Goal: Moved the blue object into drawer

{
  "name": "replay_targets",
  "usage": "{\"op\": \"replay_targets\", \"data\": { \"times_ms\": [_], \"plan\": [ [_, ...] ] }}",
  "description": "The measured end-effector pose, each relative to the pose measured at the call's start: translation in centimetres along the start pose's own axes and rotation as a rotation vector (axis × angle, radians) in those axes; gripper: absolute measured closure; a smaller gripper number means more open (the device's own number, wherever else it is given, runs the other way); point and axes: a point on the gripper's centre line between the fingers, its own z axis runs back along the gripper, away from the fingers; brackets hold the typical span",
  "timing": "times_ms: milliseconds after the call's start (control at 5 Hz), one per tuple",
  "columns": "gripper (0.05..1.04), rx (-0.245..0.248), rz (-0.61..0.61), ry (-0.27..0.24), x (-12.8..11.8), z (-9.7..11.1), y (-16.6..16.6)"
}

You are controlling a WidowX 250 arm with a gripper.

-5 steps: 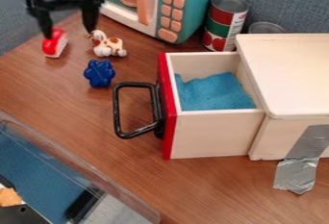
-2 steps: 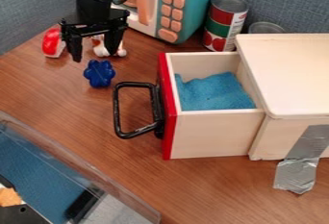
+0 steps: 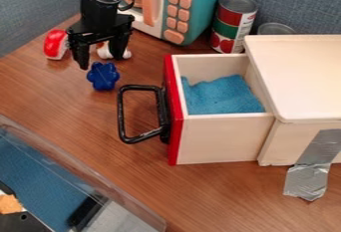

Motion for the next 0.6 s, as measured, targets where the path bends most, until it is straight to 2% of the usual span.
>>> {"op": "replay_targets", "data": {
  "times_ms": [400,600],
  "plan": [
    [0.083,0.02,0.053,0.01,-1.33,-1.54,1.25],
    [0.139,0.012,0.058,-0.009,-1.21,-1.83,1.29]
  ]
}}
